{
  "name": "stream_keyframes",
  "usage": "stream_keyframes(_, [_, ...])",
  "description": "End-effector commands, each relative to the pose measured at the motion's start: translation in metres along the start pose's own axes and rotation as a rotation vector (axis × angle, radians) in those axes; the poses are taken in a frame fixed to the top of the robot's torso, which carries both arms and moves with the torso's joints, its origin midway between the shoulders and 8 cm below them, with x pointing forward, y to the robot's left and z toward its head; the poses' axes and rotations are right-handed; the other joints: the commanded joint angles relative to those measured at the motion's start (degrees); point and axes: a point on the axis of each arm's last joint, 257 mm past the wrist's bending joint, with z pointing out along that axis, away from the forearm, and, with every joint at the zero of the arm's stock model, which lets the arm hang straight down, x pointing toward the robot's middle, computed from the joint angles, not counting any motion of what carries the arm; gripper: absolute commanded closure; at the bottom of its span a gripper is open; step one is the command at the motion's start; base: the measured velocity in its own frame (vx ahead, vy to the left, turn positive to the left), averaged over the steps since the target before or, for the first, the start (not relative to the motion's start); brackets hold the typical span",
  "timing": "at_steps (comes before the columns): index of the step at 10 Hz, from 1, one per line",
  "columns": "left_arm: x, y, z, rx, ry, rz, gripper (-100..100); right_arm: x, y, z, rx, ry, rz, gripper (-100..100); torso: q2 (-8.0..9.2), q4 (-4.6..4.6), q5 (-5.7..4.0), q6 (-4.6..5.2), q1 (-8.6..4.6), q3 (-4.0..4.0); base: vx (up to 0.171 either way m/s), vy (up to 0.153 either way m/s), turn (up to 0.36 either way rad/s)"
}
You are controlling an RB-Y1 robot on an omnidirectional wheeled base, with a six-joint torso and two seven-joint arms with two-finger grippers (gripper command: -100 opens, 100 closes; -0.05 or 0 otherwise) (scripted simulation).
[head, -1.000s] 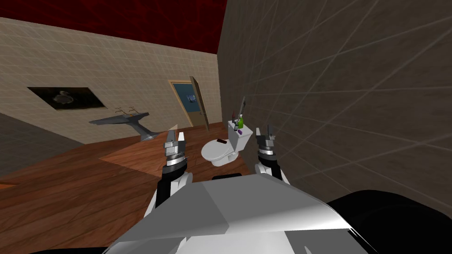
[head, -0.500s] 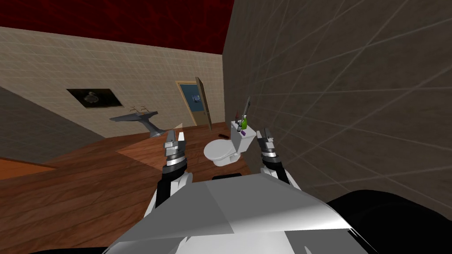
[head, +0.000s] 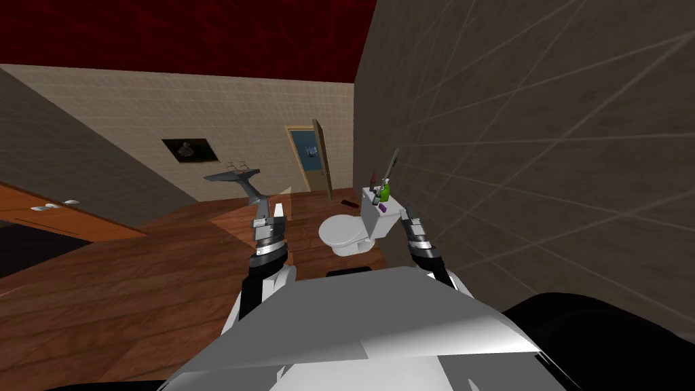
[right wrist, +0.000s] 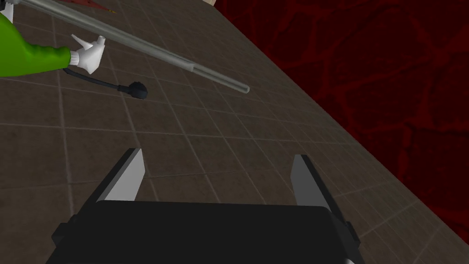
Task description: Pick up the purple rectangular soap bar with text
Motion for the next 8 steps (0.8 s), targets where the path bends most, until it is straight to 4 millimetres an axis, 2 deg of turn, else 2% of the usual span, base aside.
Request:
stream_keyframes(1, [0.000, 0.000, 0.000, 0.000, 0.000, 0.000, 0, -0.009, -0.012, -0.010, 0.052, 0.005, -0.073, -100, 0.00, 0.00, 0.00, 0.00, 0.00, 0.00, 0.044, 0.007, 0.229])
stream_keyframes(8, [0.000, 0.000, 0.000, 0.000, 0.000, 0.000, 0, -0.040, -0.061, -0.059, 0.254, 0.044, -0.342, -100, 0.03, 0.01, 0.00, 0.01, 0.01, 0.02, 0.038, 0.005, 0.184])
